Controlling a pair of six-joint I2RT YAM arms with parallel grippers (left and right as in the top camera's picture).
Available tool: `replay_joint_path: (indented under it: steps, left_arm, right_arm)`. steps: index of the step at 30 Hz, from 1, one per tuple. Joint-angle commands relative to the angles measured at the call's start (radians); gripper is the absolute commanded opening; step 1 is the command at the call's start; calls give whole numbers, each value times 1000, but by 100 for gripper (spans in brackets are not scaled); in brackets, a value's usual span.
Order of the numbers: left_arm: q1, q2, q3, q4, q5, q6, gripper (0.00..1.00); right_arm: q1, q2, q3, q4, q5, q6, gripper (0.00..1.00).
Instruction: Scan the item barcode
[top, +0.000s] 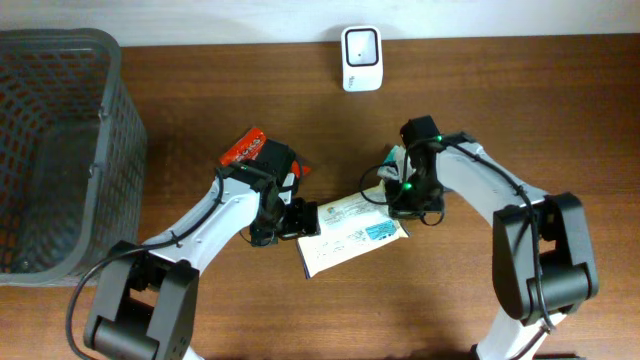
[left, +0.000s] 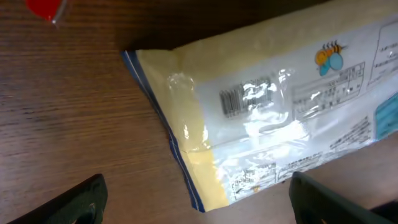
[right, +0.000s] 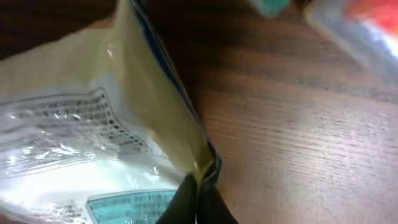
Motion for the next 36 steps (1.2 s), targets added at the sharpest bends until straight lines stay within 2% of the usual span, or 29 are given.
replay_joint_path:
  steps: [1, 3, 7, 9, 11, 12, 13, 14, 15, 16, 17, 22, 25, 26, 27, 29, 31, 34, 35, 36]
  left_arm:
    - [0, 1, -5, -1, 8, 13, 92]
    - [0, 1, -5, -1, 8, 13, 92]
    - [0, 1, -5, -1, 7, 13, 93]
    - [0, 1, -5, -1, 7, 13, 93]
    - [0, 1, -5, 0, 7, 13, 95]
    - [0, 1, -5, 4, 7, 13, 95]
    - [0, 1, -5, 15, 6, 13, 95]
    - [0, 1, -5, 28, -3, 12, 95]
    - [0, 5, -5, 58, -7, -14, 96]
    - [0, 13, -6, 82, -6, -47, 96]
    - [-4, 35, -7, 140, 5, -55, 96]
    - [-8, 159, -7, 377, 28, -55, 93]
    - [-8, 229, -7, 501, 104, -55, 92]
    - [-8, 241, -7, 506, 121, -55, 89]
    - [-8, 251, -7, 497, 141, -55, 80]
    - [-8, 262, -7, 465, 181, -55, 73]
    - [-8, 264, -7, 405, 180, -55, 60]
    - [-11, 265, -7, 355, 180, -55, 56]
    - [-18, 265, -7, 324, 180, -55, 62]
    - [-29, 265, -7, 307, 181, -55, 78]
  right_arm:
    - [-4, -10, 210, -116, -5, -7, 4]
    - [-4, -10, 458, -263, 58, -24, 4]
    - [-4, -10, 920, -484, 433, -24, 4]
    - [-4, -10, 1010, -528, 536, -25, 4]
    - [-4, -6, 1000, -558, 494, -24, 7]
    - [-4, 3, 975, -566, 425, -24, 19]
    - [-4, 14, 935, -557, 347, -25, 51]
    - [-4, 25, 904, -547, 295, -24, 75]
    - [-4, 40, 870, -529, 246, -24, 88]
    - [-4, 56, 847, -516, 214, -24, 96]
    - [-6, 72, 837, -516, 201, -24, 99]
    - [-58, 80, 837, -535, 192, -24, 99]
    - [-114, 80, 837, -567, 192, -24, 98]
    - [-126, 80, 837, -571, 193, -24, 98]
    - [-137, 80, 837, -574, 193, -24, 99]
    - [-154, 80, 837, -577, 192, -24, 98]
    - [-161, 80, 837, -577, 193, -24, 98]
    - [-161, 80, 837, -578, 193, -24, 99]
    - [-161, 80, 837, -579, 193, -24, 99]
    - [-161, 80, 837, -581, 193, -24, 98]
